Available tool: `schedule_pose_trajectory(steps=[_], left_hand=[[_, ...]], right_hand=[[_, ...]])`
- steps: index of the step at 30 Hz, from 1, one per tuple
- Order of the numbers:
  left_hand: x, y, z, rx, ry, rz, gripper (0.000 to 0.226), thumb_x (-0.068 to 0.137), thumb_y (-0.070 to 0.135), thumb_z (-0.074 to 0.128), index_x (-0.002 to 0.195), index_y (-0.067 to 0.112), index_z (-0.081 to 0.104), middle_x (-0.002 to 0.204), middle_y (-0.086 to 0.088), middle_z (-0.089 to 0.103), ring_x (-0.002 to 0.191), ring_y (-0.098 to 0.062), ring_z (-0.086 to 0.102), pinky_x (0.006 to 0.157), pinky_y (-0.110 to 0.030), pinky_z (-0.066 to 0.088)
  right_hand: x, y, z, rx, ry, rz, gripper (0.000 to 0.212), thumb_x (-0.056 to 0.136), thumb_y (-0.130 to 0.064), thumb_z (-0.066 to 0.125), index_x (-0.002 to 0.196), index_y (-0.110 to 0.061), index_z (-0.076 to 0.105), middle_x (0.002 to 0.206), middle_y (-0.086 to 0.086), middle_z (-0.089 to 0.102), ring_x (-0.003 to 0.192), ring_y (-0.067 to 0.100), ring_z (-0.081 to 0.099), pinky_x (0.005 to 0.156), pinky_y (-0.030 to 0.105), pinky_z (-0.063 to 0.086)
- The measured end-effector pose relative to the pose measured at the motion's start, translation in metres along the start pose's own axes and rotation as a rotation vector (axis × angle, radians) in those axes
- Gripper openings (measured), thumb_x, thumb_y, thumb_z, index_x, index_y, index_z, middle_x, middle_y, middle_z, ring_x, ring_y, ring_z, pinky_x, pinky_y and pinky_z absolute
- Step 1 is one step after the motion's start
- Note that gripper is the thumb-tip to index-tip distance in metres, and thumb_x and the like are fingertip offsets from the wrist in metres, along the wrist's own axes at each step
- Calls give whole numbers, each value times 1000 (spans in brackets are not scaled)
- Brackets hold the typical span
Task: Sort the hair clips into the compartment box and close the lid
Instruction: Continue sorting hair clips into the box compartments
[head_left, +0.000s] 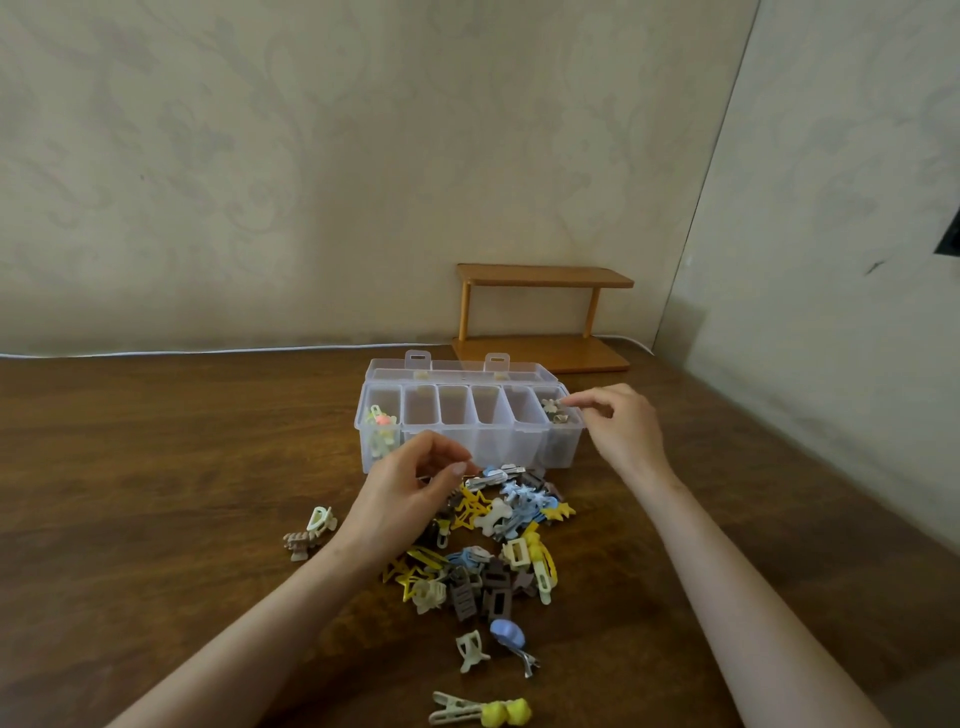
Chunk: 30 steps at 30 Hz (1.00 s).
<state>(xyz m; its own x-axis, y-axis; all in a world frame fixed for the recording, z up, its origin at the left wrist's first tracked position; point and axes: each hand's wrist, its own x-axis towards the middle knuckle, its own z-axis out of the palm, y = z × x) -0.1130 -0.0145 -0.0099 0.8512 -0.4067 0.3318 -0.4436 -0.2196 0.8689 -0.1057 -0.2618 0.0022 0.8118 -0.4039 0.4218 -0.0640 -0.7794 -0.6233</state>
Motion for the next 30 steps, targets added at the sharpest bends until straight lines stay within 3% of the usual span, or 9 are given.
schedule_pose_trajectory(steps=[4,9,12,14,18,21,23,28,30], left_hand=[[0,-1,1,18,-9,11,10,90,16,55,99,18,60,94,8,69,88,-2,63,75,-24,55],[0,0,0,29,-9,12,9,90,15,55,97,17,60,93,8,69,87,-1,63,76,-25,55],[0,1,-1,41,-14,24,9,90,15,55,96,18,61,93,8,69,86,0,62,76,-27,55],[-1,2,0,82,-39,56,8,90,16,56,95,19,61,92,9,68,85,-1,62,76,-28,55],[-1,2,2,283,-183,181,16,89,16,54,94,28,63,96,14,63,90,1,55,80,-30,50],[-3,1,5,459,-397,315,25,79,38,44,96,38,63,107,19,57,104,5,42,92,-27,38],[-5,1,10,539,-541,333,31,78,49,44,103,41,60,115,21,50,111,2,35,98,-27,29],[-5,4,4,634,-619,276,44,82,34,61,122,38,44,125,16,38,118,-3,25,106,-30,22],[-3,5,-1,638,-666,226,55,81,32,64,128,36,36,131,15,34,124,-4,22,111,-31,16]], right_hand=[[-7,-3,-1,-110,-39,-1,40,93,-1,38,98,-24,71,119,1,54,115,21,40,81,27,31],[-10,-2,2,-254,-80,-84,45,92,2,37,112,-24,67,123,3,53,111,21,40,84,25,31],[-15,-3,-1,-227,37,-115,43,88,5,42,106,-23,69,118,2,55,109,21,41,84,24,32],[-16,-3,-2,-276,-5,-128,41,88,5,42,105,-22,69,120,2,54,111,21,41,88,27,34],[-19,-2,-3,-223,22,-154,41,87,4,45,108,-24,68,116,1,55,107,19,42,86,23,32],[-27,-3,-3,-107,149,-220,37,84,5,51,102,-21,70,106,-1,59,101,17,47,80,12,31],[-34,-6,-3,-36,136,-268,32,84,4,54,97,-20,71,103,-2,61,101,14,51,81,5,31],[-49,-10,0,127,19,-306,28,85,1,56,93,-23,70,99,-9,61,101,5,51,91,26,44],[-54,-11,1,163,-35,-323,29,85,1,57,91,-25,70,98,-10,62,100,5,52,86,24,46]])
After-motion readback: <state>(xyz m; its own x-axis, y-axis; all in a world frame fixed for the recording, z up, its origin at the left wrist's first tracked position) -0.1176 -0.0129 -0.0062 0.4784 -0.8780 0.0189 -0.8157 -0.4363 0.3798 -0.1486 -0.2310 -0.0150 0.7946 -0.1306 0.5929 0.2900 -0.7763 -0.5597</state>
